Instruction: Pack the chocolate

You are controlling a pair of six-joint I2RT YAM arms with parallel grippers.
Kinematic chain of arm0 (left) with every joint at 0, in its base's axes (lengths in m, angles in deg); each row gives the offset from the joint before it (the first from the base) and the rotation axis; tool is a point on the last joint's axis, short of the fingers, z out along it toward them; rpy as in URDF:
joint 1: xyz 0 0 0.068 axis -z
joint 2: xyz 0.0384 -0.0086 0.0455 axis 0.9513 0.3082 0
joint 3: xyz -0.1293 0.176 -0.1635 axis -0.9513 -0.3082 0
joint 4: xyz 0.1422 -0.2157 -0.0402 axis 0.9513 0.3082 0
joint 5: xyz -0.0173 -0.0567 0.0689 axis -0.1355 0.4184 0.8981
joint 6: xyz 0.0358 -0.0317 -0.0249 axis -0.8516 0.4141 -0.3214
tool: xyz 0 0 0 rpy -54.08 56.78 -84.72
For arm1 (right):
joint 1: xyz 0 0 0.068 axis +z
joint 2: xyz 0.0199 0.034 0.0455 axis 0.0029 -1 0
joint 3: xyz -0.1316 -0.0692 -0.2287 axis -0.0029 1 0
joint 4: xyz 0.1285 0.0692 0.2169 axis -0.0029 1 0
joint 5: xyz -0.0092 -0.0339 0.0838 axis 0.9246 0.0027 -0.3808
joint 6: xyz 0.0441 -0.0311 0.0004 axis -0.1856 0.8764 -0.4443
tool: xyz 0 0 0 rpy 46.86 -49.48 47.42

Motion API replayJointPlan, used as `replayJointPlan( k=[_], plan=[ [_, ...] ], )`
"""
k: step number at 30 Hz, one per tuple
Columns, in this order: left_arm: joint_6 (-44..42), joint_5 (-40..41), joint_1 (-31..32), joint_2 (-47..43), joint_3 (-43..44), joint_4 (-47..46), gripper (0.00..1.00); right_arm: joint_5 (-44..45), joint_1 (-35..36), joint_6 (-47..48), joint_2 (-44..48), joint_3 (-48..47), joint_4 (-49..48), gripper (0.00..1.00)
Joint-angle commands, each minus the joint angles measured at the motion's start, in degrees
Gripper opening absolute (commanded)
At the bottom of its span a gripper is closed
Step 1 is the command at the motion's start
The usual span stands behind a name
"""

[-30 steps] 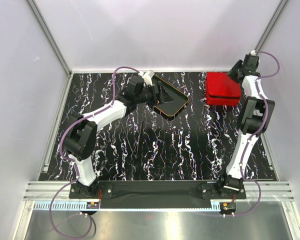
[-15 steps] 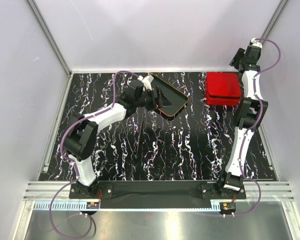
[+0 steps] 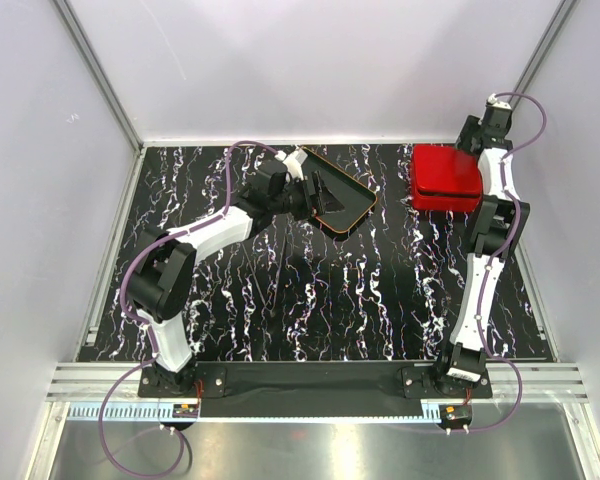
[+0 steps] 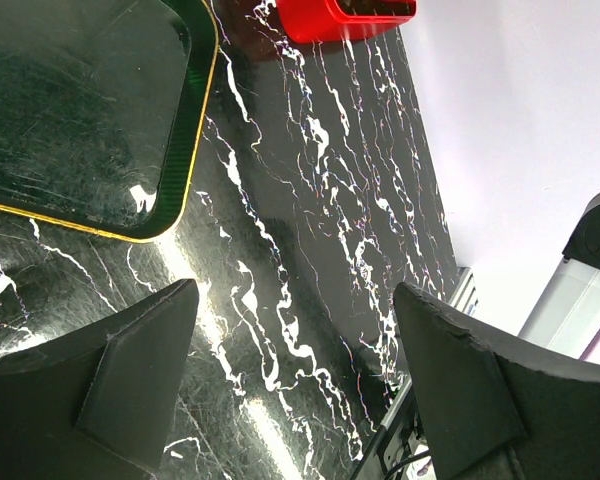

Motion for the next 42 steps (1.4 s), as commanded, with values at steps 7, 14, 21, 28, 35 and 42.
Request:
replayJointPlan(
  k=[7,14,21,28,35,42],
  plan=[
    [0.2,0.0,0.0,-2.0,0.2,-5.0,0.85,-0.1,-0.3,7.1,2.2,1.1,0.0,0.65],
    [0.2,0.1,0.0,-2.3,-0.2,-5.0,0.85,-4.9,-0.3,10.9,3.2,3.6,-1.4,0.62],
    [0.2,0.1,0.0,-2.6,-0.4,-5.4,0.85,-6.5,-0.3,11.8,5.2,7.2,-2.5,0.61],
    [0.5,0.2,0.0,-2.9,-0.8,-5.7,0.85,-7.9,-0.3,11.1,8.5,13.4,-4.2,0.60],
    [0.4,0.2,0.0,-4.1,-1.4,-6.1,0.85,-9.5,-0.4,8.4,12.6,20.5,-6.5,0.59],
    [-1.2,1.4,0.0,-3.5,-0.2,-4.2,0.85,-11.1,-0.4,7.3,17.1,28.2,-8.4,0.58]
  ],
)
